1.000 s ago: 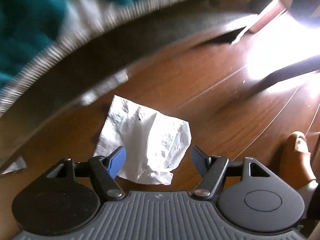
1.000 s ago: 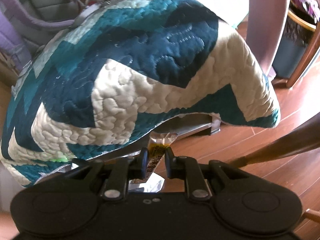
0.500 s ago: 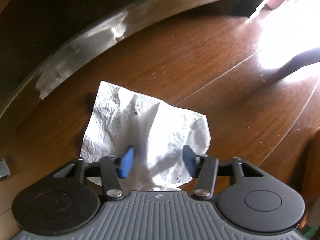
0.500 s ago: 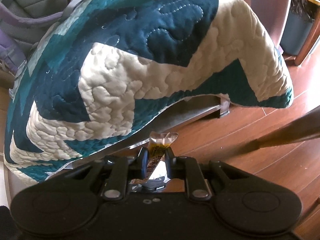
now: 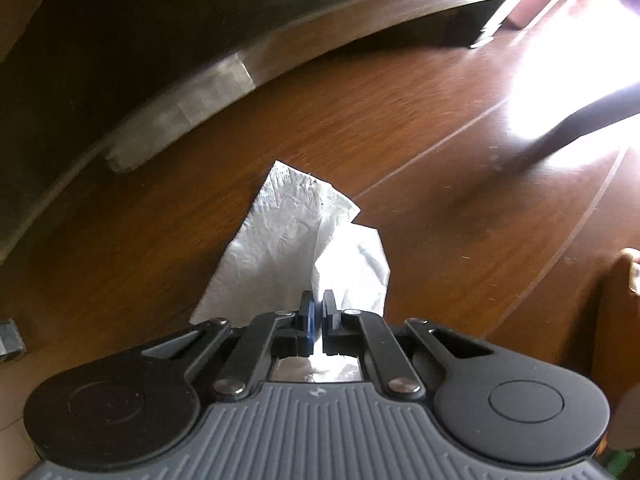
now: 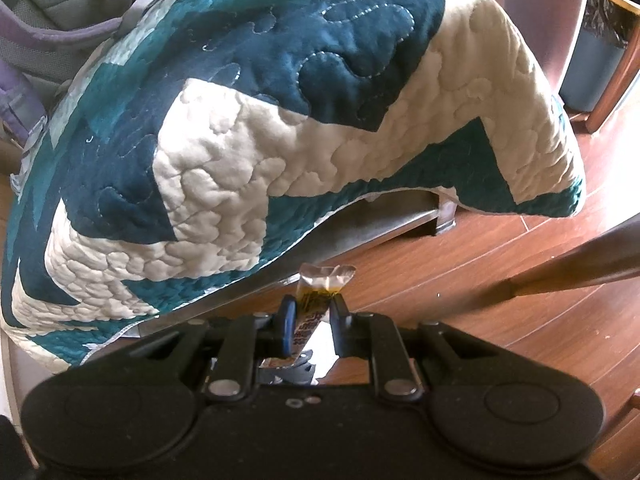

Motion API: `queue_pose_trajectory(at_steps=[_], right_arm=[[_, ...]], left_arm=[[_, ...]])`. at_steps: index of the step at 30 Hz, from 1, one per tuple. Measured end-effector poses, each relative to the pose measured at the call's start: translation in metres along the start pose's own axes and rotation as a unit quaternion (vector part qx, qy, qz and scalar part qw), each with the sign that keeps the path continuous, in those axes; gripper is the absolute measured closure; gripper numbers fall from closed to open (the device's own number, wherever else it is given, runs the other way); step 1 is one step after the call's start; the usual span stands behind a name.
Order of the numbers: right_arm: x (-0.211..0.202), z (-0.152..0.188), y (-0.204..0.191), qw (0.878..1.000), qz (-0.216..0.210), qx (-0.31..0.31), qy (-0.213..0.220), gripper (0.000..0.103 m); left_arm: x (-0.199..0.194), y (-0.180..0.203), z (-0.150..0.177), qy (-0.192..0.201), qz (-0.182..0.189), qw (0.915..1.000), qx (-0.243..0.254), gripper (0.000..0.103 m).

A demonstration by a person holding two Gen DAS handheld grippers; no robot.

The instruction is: Collect trash

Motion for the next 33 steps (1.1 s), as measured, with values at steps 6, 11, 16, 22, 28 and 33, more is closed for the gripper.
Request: queue_pose_trajectory(at_steps=[6, 11, 16, 22, 28, 33], right_arm=[[-0.021, -0.001, -0.011, 0.999, -0.002, -0.022, 0.031, 0.086], [-0.048, 0.003, -0.021, 0.998, -0.018, -0.029, 0.060, 0.087], [-0.090, 0.012, -0.036, 0.993, -0.025, -0.049, 0.102, 0.087], [-0.158, 0.032, -0.050, 0.986, -0.033, -0.076, 0.141, 0.087], [-0.245, 0.053, -0.057, 0.976, -0.029, -0.109, 0.189, 0.087], [-0.310, 0.074, -0.051, 0.965, -0.022, -0.130, 0.229, 0.087]], left_arm=[[-0.068, 0.002, 0.002, 0.010, 0.025, 0.9990, -0.035, 0.100], [-0.147, -0.001, 0.012, 0.055, 0.040, 0.9954, -0.067, 0.100], [-0.228, -0.006, 0.032, 0.104, 0.046, 0.9886, -0.099, 0.100], [-0.312, 0.004, 0.045, 0.164, 0.022, 0.9813, -0.098, 0.100], [-0.387, 0.024, 0.062, 0.222, 0.014, 0.9713, -0.084, 0.100], [-0.435, 0.051, 0.068, 0.262, 0.006, 0.9628, -0.068, 0.100]])
Point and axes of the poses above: each gripper's, at about its wrist camera, not at the fingertips, and x roughly the way its jaws point, y to its right, z to its underside, the point moved 5 cm from there along x, roughly the way its jaws point, and after that the axes turned 4 degrees about -y, right-handed, at the moved point
